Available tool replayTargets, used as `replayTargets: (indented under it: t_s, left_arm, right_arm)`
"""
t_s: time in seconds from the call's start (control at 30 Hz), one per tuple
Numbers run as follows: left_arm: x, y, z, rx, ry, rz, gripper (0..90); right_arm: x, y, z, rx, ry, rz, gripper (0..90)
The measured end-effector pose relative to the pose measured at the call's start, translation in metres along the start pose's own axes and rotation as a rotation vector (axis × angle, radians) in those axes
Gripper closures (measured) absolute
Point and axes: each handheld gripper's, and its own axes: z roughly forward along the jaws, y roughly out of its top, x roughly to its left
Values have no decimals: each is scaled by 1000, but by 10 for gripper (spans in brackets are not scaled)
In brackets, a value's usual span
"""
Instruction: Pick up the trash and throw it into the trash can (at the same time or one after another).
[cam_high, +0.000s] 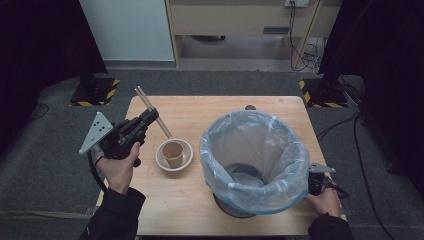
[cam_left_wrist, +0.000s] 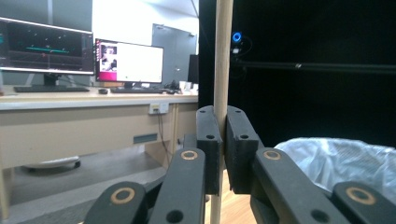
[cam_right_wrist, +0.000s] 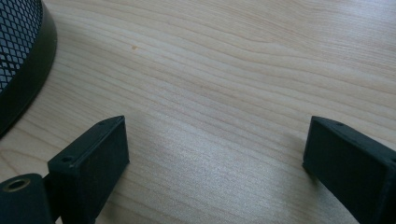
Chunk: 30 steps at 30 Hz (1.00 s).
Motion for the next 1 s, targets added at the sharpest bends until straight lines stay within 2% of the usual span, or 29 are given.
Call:
replayTargets:
  t_s: [0.53,1.0]
  left_arm:
    - [-19,20,16,-74,-57,4,852]
    - [-36,37,27,-119,-107,7,852]
  right_arm:
    - [0,1,1,2,3,-1,55]
    - [0,1,1,2,3,-2,55]
